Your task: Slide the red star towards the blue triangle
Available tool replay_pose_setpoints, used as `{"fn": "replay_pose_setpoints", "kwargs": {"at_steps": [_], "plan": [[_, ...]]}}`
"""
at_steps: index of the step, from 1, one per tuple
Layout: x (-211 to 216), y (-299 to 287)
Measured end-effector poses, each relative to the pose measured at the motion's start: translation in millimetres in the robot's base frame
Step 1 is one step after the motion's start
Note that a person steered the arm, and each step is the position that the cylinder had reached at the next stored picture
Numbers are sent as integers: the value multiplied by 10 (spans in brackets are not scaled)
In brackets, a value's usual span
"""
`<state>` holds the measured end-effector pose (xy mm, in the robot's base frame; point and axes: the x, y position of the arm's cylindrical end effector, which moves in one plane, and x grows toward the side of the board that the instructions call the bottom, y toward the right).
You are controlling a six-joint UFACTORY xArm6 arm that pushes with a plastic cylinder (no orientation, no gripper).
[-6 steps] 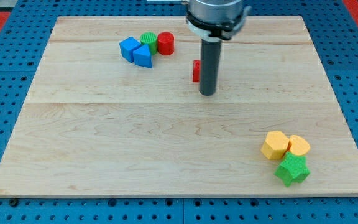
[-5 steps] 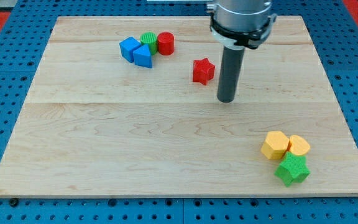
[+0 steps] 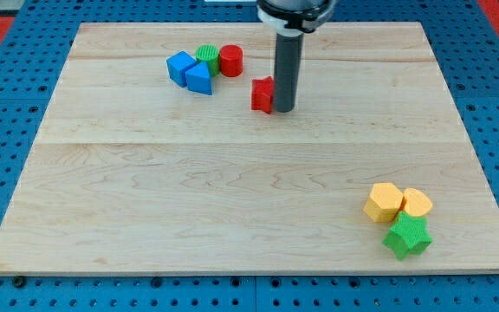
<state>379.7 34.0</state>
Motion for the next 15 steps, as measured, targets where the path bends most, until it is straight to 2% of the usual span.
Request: {"fn": "replay_pose_setpoints", "kwargs": {"at_steps": [1,3,6,8,10,12,14,15], "plan": [[4,-45],[-5,332],[-216,-173],[-196,-122],[-434,-83],[-315,-322],[-244,-322],[-181,-102]]}}
